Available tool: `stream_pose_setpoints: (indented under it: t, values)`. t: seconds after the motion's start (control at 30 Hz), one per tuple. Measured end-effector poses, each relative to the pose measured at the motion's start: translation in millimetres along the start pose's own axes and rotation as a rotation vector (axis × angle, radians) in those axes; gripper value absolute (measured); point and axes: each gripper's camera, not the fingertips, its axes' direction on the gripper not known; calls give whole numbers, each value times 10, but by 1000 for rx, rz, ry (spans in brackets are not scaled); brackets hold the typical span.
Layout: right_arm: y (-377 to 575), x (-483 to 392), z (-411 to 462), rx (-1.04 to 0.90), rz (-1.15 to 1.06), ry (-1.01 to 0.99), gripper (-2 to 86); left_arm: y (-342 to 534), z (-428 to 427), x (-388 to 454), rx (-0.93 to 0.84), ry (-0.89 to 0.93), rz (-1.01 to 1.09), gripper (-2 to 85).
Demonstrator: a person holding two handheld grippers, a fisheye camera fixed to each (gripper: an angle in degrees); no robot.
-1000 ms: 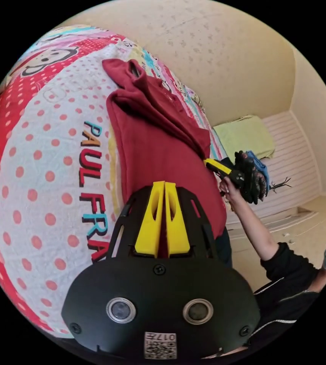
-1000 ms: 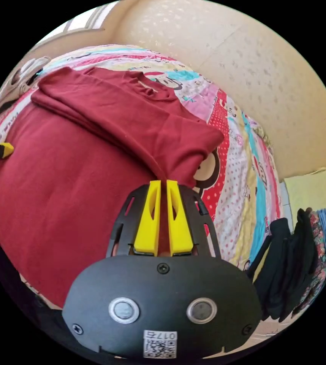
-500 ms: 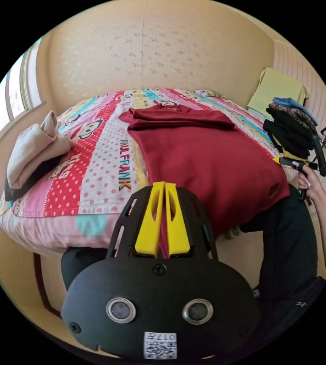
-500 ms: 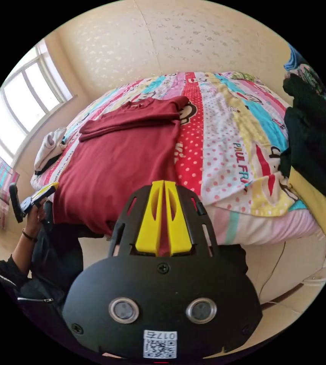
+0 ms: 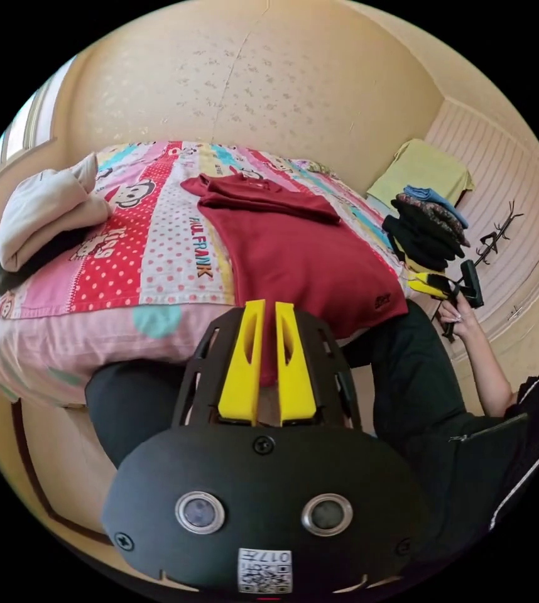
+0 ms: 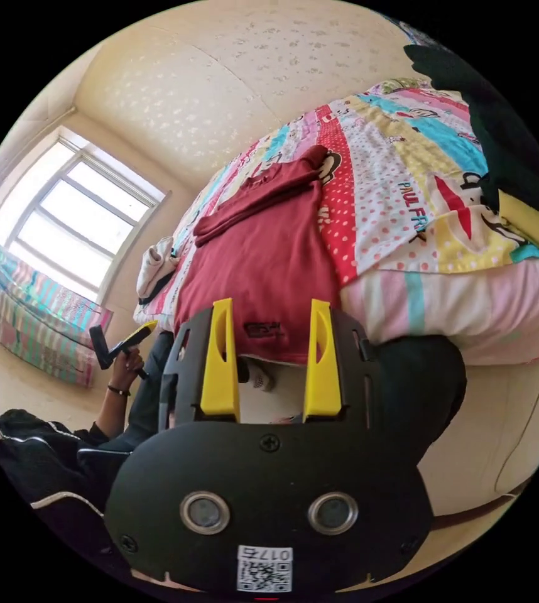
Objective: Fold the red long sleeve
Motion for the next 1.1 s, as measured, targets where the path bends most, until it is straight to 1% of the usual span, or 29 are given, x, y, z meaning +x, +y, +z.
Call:
stream_pose_setpoints:
  t: [0.03,0.07,0.1,0.13,0.17,0.2,0.27,0.3,0.33,0.37,0.43,0.5,0.63,0.7,0.77,0.83,0.87,0.97,1.0,1.07,1.1]
  values:
    - [60,-4,-107,2,-15,21,165,11,-32,-10,-20,-20,-15,58]
    - [82,-4,-143,-9,-20,48,166,7,-37,-4,-92,-69,-18,77]
    - [119,-9,-187,-39,-40,135,168,-7,18,29,-167,-121,5,104]
    - [151,-8,-196,-59,-65,240,169,-11,60,49,-192,-138,21,114]
    - [164,-3,-189,-66,-75,289,169,-2,163,66,-209,-153,36,134]
    - [179,9,-158,-85,-93,345,168,7,292,43,-228,-131,19,137]
    - [179,44,-89,-114,-101,318,161,-61,492,18,-326,-106,8,142]
    - [172,76,-28,-138,-98,270,151,-115,585,18,-366,-116,14,143]
    - [132,106,68,-218,-92,262,143,-141,633,16,-387,-118,15,143]
    - [112,107,105,-247,-97,266,140,-181,749,0,-440,-113,14,143]
    - [43,83,110,-262,-106,252,135,-216,961,-52,-543,-104,3,142]
    - [8,148,104,-289,-81,191,132,-252,1171,-132,-644,-73,-15,136]
    - [-23,197,-16,-268,-56,141,129,-320,1250,-309,-668,12,-91,118]
    - [-42,163,-44,-272,-75,134,132,-364,1171,-453,-605,159,-168,111]
    - [-79,153,-75,-280,-86,104,138,-402,1078,-546,-532,246,-210,110]
    - [-154,201,-124,-281,-72,49,147,-438,1028,-611,-486,223,-227,112]
    - [-177,221,-133,-282,-65,35,150,-463,1034,-646,-475,203,-245,127]
    - [-297,306,-147,-319,-42,-87,169,-547,1114,-649,-494,161,-246,160]
    - [-332,320,-169,-304,-34,-123,172,-573,1146,-635,-501,104,-243,167]
    - [-353,333,-193,-261,-17,-146,174,-585,1241,-615,-533,54,-234,168]
    - [-355,351,-191,-241,-3,-178,174,-572,1347,-618,-574,73,-237,167]
